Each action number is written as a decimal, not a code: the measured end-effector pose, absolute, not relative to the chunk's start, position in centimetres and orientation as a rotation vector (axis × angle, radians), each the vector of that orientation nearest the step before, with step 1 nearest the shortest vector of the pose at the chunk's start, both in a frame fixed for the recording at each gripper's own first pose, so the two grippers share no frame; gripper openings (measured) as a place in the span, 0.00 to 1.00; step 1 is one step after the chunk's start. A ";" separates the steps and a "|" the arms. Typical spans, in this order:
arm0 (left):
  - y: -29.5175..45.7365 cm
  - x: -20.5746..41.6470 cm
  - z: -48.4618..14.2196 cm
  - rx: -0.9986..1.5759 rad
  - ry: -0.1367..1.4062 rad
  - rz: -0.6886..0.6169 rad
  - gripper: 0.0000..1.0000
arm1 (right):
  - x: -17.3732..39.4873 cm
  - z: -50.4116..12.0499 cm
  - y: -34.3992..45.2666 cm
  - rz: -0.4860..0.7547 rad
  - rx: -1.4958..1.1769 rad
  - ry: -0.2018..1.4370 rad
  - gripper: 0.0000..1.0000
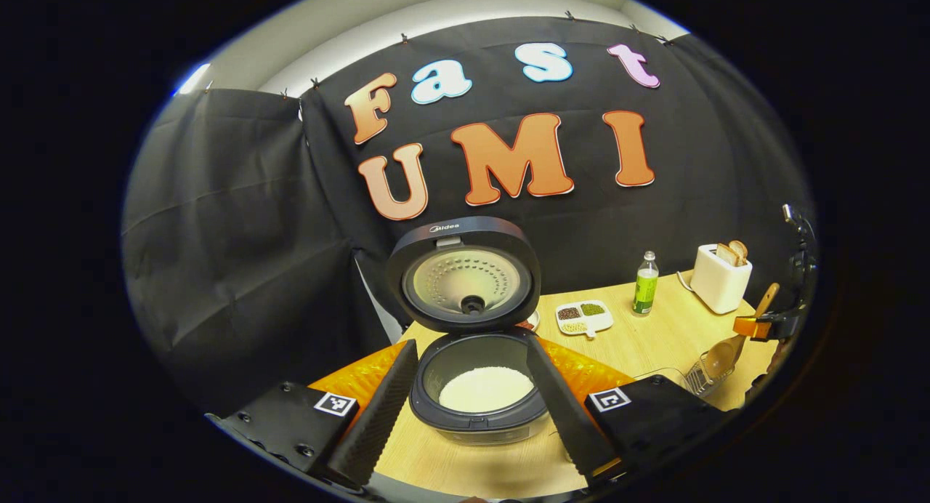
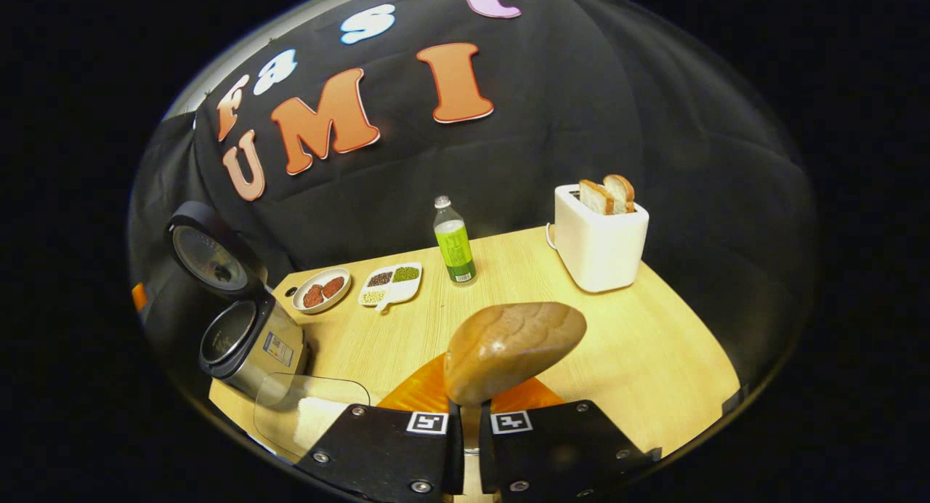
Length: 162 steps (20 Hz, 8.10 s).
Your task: Close the left gripper, press the button to open the rice cooker; take a wooden spoon from the chopstick holder with the right hand, scoop a spoonful of rice and pour it into the rice cooker, then put the wooden spoon back into the chopstick holder.
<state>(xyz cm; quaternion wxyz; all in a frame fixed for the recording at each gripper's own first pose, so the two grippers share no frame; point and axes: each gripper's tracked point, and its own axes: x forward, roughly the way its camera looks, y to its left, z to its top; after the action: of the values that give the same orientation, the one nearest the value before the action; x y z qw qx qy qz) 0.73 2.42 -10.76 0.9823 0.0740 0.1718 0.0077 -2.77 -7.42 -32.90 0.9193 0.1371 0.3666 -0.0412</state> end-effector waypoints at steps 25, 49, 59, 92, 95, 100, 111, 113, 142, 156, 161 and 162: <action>0.3 1.0 -10.6 0.170 0.339 -0.029 0.93 | -4.0 -37.1 -8.0 -0.250 0.545 0.948 0.24; 6.0 15.5 -1.9 -0.083 0.325 -0.043 0.95 | -3.0 -11.3 -18.0 -0.287 0.149 0.465 0.91; 5.3 24.0 -6.2 -0.053 0.525 -0.027 0.98 | -5.8 -5.5 -17.0 -0.311 0.102 0.357 0.91; 4.1 10.0 -27.0 -0.013 1.303 -0.082 0.99 | -4.1 -9.7 -10.3 -0.181 0.062 0.455 0.92; 4.0 10.0 -27.0 -0.011 1.274 -0.085 0.98 | -3.6 -9.7 -9.6 -0.160 0.047 0.444 0.92; 3.8 9.9 -26.7 0.005 1.177 -0.100 0.99 | -2.7 -10.0 -8.4 -0.114 0.026 0.410 0.91; 1.4 8.3 -24.0 0.051 0.790 -0.095 0.99 | -2.6 -8.8 -7.7 -0.077 0.025 0.343 0.91; 0.7 8.4 -21.4 0.036 0.689 -0.086 0.98 | -2.5 -8.3 -7.8 -0.078 0.013 0.313 0.92; -4.2 2.6 4.4 0.030 -0.118 -0.112 0.97 | -0.1 -2.5 -1.1 0.084 0.043 0.061 0.92; -4.0 2.5 4.7 0.065 -0.127 -0.129 1.00 | 0.3 -2.4 0.5 0.119 0.062 0.061 0.92; -4.5 2.6 4.2 0.078 -0.107 -0.129 0.97 | 0.3 -2.7 0.1 0.121 0.067 0.061 0.92; -4.3 2.4 4.1 0.088 -0.104 -0.121 0.97 | 0.1 -2.7 -0.3 0.126 0.066 0.064 0.92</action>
<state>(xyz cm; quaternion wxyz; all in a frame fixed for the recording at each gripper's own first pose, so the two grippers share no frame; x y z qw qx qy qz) 2.43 -4.33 4.13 0.9959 0.0438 -0.0518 -0.0606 0.06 -0.27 -2.68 0.9970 0.0331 0.0321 0.0629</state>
